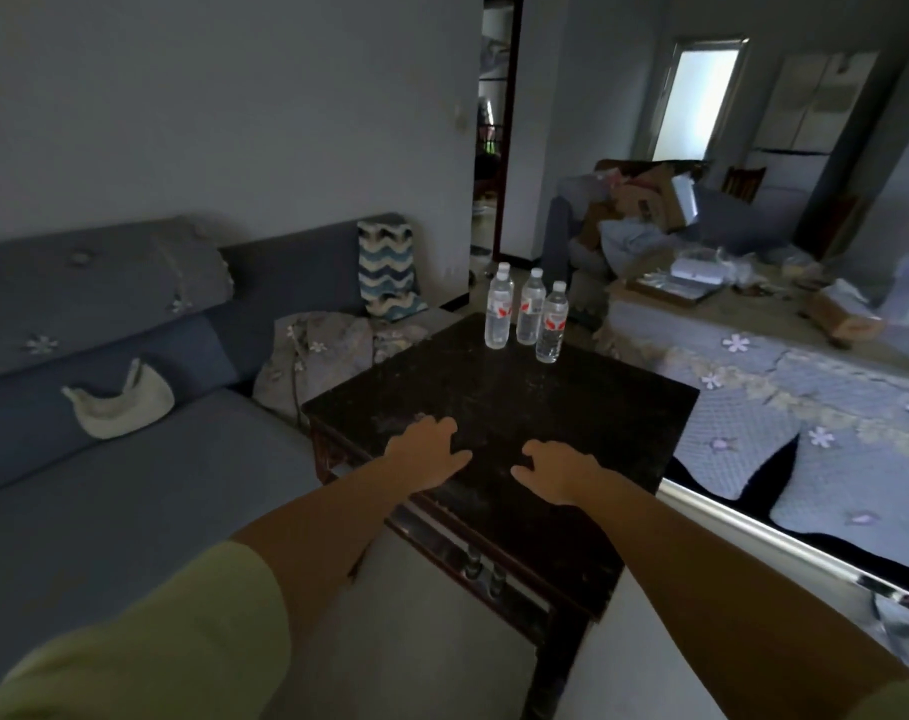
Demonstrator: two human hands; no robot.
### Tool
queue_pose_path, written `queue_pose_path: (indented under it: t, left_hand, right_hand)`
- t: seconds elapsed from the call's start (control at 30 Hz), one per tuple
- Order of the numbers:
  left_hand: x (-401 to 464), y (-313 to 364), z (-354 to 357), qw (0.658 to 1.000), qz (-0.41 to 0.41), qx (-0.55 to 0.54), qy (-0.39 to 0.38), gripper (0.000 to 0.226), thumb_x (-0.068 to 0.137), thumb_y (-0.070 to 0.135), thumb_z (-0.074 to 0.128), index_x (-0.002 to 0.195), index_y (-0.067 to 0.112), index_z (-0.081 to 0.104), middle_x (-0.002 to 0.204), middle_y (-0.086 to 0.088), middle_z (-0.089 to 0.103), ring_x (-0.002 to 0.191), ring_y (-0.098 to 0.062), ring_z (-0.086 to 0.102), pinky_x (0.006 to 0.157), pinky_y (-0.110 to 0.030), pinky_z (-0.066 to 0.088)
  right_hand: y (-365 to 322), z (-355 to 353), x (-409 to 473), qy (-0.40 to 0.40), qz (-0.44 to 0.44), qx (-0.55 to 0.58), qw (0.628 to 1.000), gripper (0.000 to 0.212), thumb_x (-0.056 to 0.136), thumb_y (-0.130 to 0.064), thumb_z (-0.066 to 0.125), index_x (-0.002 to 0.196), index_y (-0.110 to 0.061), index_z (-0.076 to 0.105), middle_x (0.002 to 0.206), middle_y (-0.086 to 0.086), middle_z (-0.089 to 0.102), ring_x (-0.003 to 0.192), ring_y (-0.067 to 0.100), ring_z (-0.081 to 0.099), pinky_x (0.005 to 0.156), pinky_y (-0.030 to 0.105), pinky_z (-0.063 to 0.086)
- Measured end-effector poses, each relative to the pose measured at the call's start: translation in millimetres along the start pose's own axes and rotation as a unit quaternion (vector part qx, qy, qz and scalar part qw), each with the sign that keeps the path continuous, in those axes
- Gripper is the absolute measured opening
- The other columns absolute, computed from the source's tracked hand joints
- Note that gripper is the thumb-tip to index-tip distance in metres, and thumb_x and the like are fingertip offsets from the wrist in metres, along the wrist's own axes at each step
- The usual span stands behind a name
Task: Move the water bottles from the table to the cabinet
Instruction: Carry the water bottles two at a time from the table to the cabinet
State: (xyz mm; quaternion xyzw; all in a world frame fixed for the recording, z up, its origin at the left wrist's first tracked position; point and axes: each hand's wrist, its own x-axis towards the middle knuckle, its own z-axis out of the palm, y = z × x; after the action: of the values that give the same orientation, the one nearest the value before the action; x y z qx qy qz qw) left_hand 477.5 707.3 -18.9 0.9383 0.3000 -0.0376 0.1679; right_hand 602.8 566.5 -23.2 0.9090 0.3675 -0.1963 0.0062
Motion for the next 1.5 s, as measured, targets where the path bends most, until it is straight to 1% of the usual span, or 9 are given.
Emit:
queue_pose_path:
  t: [0.13, 0.33, 0.67, 0.9, 1.07, 1.17, 1.33, 1.4, 1.5]
  left_hand:
    - [65, 8, -5, 0.999, -0.012, -0.028, 0.011, 0.052, 0.095, 0.047, 0.051, 0.136, 0.016, 0.042, 0.134, -0.012, 0.045, 0.120, -0.030, 0.051, 0.101, -0.045, 0.045]
    - [149, 7, 11, 0.999, -0.018, -0.007, -0.036, 0.052, 0.095, 0.048, 0.050, 0.137, 0.018, 0.041, 0.134, -0.011, 0.045, 0.120, -0.030, 0.050, 0.102, -0.045, 0.044]
    - [352, -9, 12, 0.996, 0.051, -0.022, -0.075, 0.055, 0.095, 0.046, 0.051, 0.140, 0.018, 0.039, 0.139, -0.010, 0.044, 0.124, -0.027, 0.048, 0.104, -0.043, 0.043]
    - [492, -31, -15, 0.987, 0.097, -0.058, -0.112, 0.059, 0.094, 0.046, 0.052, 0.142, 0.015, 0.038, 0.140, -0.012, 0.044, 0.122, -0.027, 0.051, 0.101, -0.041, 0.045]
    - [553, -41, -8, 0.980, 0.066, -0.142, -0.125, 0.049, 0.093, 0.043, 0.057, 0.128, 0.010, 0.048, 0.128, -0.013, 0.055, 0.111, -0.026, 0.057, 0.093, -0.037, 0.049]
    - [586, -42, -4, 0.969, 0.031, -0.217, -0.115, 0.052, 0.091, 0.038, 0.061, 0.130, 0.008, 0.044, 0.129, -0.012, 0.055, 0.113, -0.026, 0.057, 0.090, -0.033, 0.047]
    - [640, -26, 5, 0.939, 0.011, -0.326, -0.110, 0.079, 0.084, 0.032, 0.072, 0.145, 0.005, 0.029, 0.141, -0.013, 0.047, 0.125, -0.029, 0.051, 0.095, -0.030, 0.042]
    - [656, -17, 12, 0.923, 0.010, -0.377, -0.081, 0.096, 0.070, 0.041, 0.079, 0.147, 0.014, 0.028, 0.142, -0.010, 0.047, 0.126, -0.027, 0.051, 0.103, -0.039, 0.045]
    - [687, -11, 41, 0.901, -0.008, -0.433, -0.035, 0.108, 0.052, 0.056, 0.078, 0.142, 0.019, 0.033, 0.136, -0.006, 0.051, 0.124, -0.023, 0.053, 0.102, -0.047, 0.048]
  right_hand:
    - [20, -26, 62, 0.006, -0.001, 0.002, 1.000, 0.060, 0.101, -0.050, 0.036, 0.151, -0.019, 0.027, 0.154, 0.010, 0.034, 0.140, 0.031, 0.034, 0.115, 0.055, 0.025]
    - [41, -29, 141, -0.029, 0.010, 0.010, 0.999, 0.062, 0.101, -0.050, 0.036, 0.152, -0.017, 0.025, 0.155, 0.011, 0.033, 0.140, 0.030, 0.034, 0.116, 0.054, 0.026]
    - [73, -53, 305, -0.018, 0.089, 0.073, 0.993, 0.061, 0.100, -0.049, 0.037, 0.151, -0.016, 0.028, 0.151, 0.012, 0.038, 0.137, 0.032, 0.039, 0.114, 0.054, 0.028]
    - [63, -83, 405, 0.014, 0.160, 0.193, 0.968, 0.056, 0.101, -0.042, 0.042, 0.145, -0.009, 0.037, 0.143, 0.017, 0.048, 0.129, 0.033, 0.048, 0.106, 0.036, 0.041]
    - [68, -90, 459, 0.071, 0.225, 0.293, 0.927, 0.051, 0.099, -0.035, 0.051, 0.139, -0.004, 0.045, 0.134, 0.016, 0.057, 0.123, 0.031, 0.054, 0.093, 0.029, 0.041]
    - [80, -99, 491, 0.137, 0.255, 0.364, 0.885, 0.058, 0.096, -0.032, 0.058, 0.142, -0.003, 0.039, 0.137, 0.018, 0.054, 0.123, 0.033, 0.053, 0.091, 0.030, 0.041]
    - [91, -104, 540, 0.224, 0.321, 0.526, 0.755, 0.098, 0.084, -0.033, 0.074, 0.155, -0.011, 0.010, 0.156, 0.018, 0.029, 0.139, 0.034, 0.037, 0.107, 0.041, 0.037]
    - [94, -101, 555, 0.252, 0.328, 0.552, 0.724, 0.102, 0.082, -0.028, 0.077, 0.155, -0.012, 0.007, 0.157, 0.016, 0.025, 0.141, 0.033, 0.034, 0.108, 0.041, 0.036]
    - [99, -96, 581, 0.291, 0.331, 0.569, 0.694, 0.102, 0.076, -0.026, 0.082, 0.152, -0.015, 0.015, 0.152, 0.013, 0.035, 0.135, 0.031, 0.042, 0.107, 0.042, 0.041]
